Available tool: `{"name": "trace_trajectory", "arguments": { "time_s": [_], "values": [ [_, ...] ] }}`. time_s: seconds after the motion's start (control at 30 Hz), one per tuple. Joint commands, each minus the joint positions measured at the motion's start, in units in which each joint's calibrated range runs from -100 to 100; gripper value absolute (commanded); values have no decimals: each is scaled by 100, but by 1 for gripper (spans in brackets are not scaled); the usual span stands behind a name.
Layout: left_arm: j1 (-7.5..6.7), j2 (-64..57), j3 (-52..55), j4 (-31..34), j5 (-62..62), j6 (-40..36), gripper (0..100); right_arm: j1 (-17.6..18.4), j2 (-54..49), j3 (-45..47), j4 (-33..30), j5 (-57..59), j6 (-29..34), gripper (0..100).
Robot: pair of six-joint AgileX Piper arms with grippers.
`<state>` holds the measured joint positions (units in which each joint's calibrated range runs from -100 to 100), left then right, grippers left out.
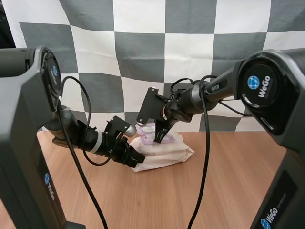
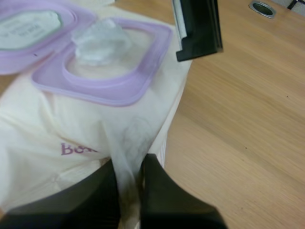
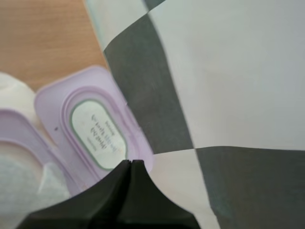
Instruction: Open the wet wipes lid
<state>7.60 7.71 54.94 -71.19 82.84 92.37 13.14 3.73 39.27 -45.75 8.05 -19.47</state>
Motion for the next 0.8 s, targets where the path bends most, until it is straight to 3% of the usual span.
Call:
{"name": "trace_trajectory", "arguments": {
  "time_s": [0.0,0.07,0.13,0.2,0.27,0.33,0.4,0.47,0.5,0.6,0.77],
  "values": [
    [79,-747,-71,-27,36,-709,51,0,-596,0,404,58,85,26],
    [234,-1382,-175,58,16,-1117,62,0,-1142,0,671,318,107,51],
    [406,-2037,-266,149,16,-1453,67,0,-1697,0,893,708,107,59],
    [622,-2686,-310,242,16,-1834,67,0,-2244,0,907,1224,107,49],
    [844,-3293,-310,317,56,-2170,63,0,-2740,0,907,1670,107,25],
    [1017,-3895,-310,427,73,-2601,50,0,-3239,0,907,1969,107,0],
    [1146,-4533,-310,649,106,-3070,27,0,-3807,0,979,2172,107,0],
    [1154,-5140,-310,1024,106,-3443,5,0,-4400,0,1018,2244,107,0],
    [1145,-5415,-310,1216,106,-3664,0,0,-4706,0,1070,2244,119,0],
    [1097,-6089,-310,1539,-10,-4342,0,0,-5595,0,1482,2354,119,0],
    [685,-7132,-310,2037,-918,-5624,0,-69,-6609,115,1947,3222,21,0]
  ]
}}
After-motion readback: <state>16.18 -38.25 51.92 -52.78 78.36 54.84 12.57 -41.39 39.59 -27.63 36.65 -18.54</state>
